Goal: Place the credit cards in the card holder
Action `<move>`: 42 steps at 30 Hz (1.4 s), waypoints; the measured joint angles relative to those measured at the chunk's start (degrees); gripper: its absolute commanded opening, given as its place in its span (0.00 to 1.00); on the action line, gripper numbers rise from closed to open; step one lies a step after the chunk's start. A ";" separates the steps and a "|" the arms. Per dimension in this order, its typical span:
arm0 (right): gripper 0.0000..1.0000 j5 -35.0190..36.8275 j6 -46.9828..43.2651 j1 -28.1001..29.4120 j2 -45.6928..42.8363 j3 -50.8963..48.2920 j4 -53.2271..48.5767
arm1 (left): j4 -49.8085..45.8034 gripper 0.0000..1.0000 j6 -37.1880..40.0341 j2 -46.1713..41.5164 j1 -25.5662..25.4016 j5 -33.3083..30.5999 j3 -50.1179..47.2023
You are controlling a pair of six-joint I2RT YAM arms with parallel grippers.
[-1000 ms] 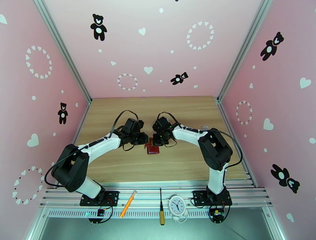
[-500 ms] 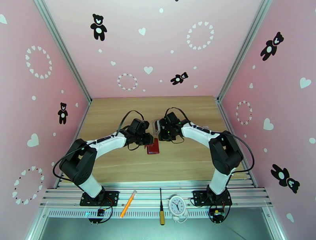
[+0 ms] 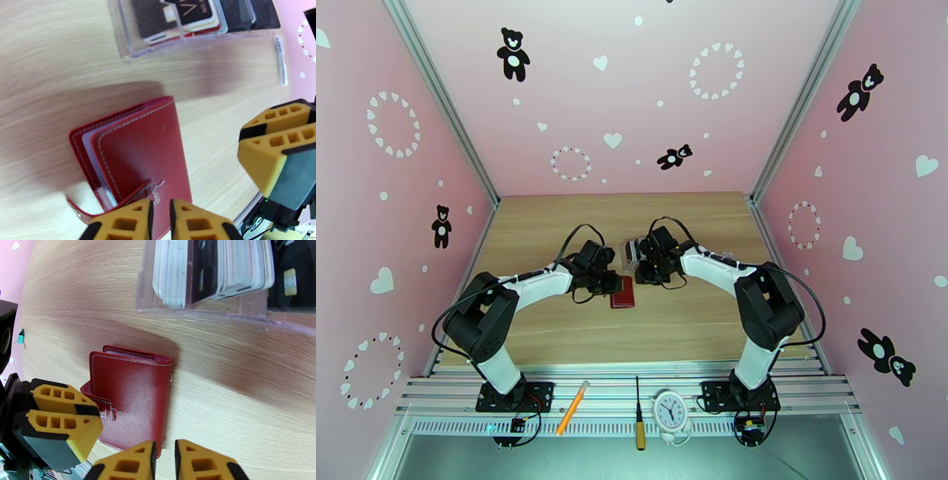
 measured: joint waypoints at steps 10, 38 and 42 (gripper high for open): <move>0.24 -1.42 0.04 -0.07 0.02 -0.81 0.90 | -2.78 0.21 1.36 0.13 0.00 -3.06 0.00; 0.40 -15.96 2.19 -0.59 5.60 -6.73 14.14 | -2.47 0.21 2.16 2.86 0.11 -4.76 -0.63; 0.40 -17.55 3.23 -0.98 5.95 -7.28 16.81 | -2.29 0.20 2.16 2.97 0.42 -4.70 -0.74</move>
